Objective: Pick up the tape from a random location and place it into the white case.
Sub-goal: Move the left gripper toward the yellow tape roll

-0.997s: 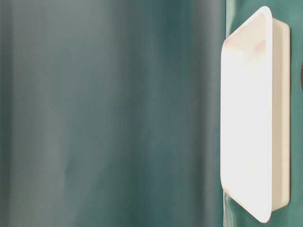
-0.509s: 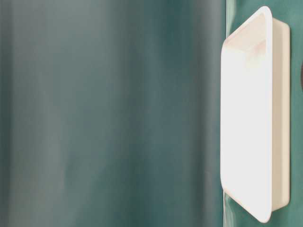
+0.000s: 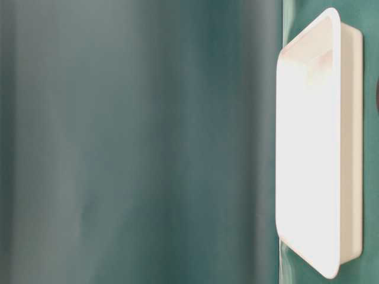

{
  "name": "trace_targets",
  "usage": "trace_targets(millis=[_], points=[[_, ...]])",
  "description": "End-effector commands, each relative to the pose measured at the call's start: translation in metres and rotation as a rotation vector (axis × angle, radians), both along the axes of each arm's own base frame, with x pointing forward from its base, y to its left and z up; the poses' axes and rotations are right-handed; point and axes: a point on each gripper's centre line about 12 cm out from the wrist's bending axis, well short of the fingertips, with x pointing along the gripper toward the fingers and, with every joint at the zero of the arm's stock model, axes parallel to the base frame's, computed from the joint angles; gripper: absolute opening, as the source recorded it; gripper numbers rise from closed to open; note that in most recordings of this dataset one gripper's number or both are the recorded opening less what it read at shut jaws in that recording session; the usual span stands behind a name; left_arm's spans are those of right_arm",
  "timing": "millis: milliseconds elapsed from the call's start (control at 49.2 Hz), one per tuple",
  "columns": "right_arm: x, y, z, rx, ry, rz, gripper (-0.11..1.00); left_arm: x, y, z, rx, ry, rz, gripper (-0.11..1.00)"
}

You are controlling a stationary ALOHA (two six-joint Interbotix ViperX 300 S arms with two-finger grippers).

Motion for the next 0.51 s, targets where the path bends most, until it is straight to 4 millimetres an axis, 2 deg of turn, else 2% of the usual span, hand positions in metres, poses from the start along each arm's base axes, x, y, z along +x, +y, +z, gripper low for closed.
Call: trace_targets(millis=[0,264,488], points=[[0.003,0.0,0.008,0.006,-0.019,-0.002,0.92,0.009,0.0,0.008,-0.004,-0.007,0.016,0.98],[0.003,0.0,0.008,0.004,-0.02,-0.002,0.92,0.035,-0.008,0.01,0.014,0.036,0.027,0.98],[0.003,0.0,0.008,0.004,-0.019,-0.002,0.92,0.068,-0.02,0.019,0.031,0.062,0.026,0.98]])
